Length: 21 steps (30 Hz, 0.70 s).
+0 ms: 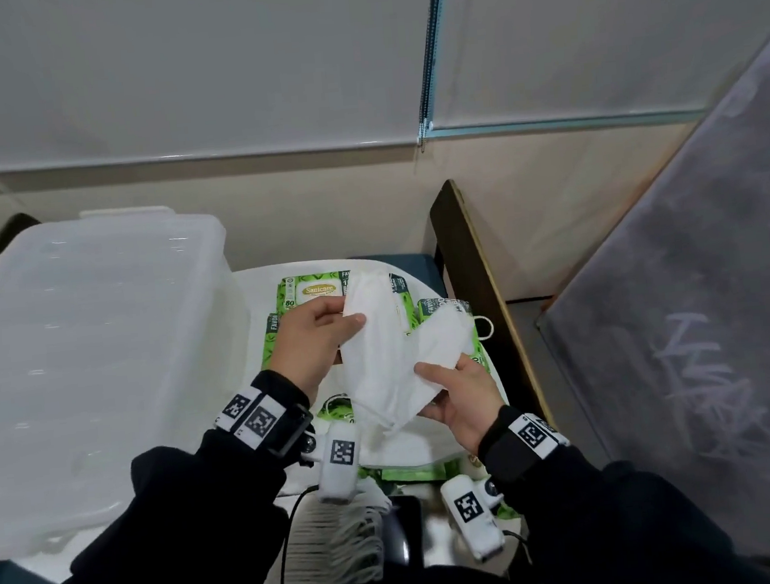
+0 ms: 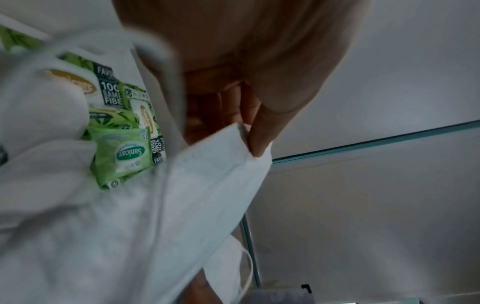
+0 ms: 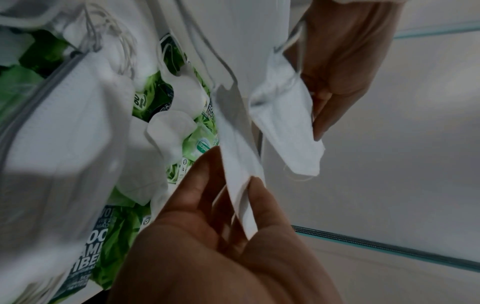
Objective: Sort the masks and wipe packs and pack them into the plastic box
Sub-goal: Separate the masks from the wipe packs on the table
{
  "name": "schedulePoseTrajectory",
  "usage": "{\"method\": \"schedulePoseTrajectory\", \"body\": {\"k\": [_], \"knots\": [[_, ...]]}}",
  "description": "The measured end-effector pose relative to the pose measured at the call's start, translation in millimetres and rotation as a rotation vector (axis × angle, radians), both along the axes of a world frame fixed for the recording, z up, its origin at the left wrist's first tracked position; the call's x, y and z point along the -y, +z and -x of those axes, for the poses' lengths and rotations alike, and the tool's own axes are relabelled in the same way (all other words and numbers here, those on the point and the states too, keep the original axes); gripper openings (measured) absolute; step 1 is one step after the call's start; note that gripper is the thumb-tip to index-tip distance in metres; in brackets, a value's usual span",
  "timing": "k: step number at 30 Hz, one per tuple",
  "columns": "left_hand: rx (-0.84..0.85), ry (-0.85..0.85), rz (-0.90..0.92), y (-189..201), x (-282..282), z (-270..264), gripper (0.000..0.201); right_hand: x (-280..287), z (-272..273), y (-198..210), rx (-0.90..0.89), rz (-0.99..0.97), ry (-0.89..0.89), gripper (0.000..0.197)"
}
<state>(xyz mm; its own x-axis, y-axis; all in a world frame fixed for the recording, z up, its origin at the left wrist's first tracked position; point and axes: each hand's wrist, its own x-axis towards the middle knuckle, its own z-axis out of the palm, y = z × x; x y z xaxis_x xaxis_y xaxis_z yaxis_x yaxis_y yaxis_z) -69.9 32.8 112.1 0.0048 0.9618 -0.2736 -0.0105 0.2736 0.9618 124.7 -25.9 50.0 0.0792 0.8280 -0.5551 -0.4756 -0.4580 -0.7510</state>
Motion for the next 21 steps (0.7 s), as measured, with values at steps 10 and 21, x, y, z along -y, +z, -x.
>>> {"method": "schedulePoseTrajectory", "body": {"k": [10, 21], "knots": [[0.715, 0.5, 0.349, -16.3, 28.4, -15.5, 0.007, -10.6, -33.4, -10.7, -0.199, 0.081, -0.22, 0.02], [0.454, 0.452, 0.564, -59.9, 48.5, -90.6, 0.032, -2.3, -24.7, -14.5, -0.331, 0.043, -0.098, 0.037]]}}
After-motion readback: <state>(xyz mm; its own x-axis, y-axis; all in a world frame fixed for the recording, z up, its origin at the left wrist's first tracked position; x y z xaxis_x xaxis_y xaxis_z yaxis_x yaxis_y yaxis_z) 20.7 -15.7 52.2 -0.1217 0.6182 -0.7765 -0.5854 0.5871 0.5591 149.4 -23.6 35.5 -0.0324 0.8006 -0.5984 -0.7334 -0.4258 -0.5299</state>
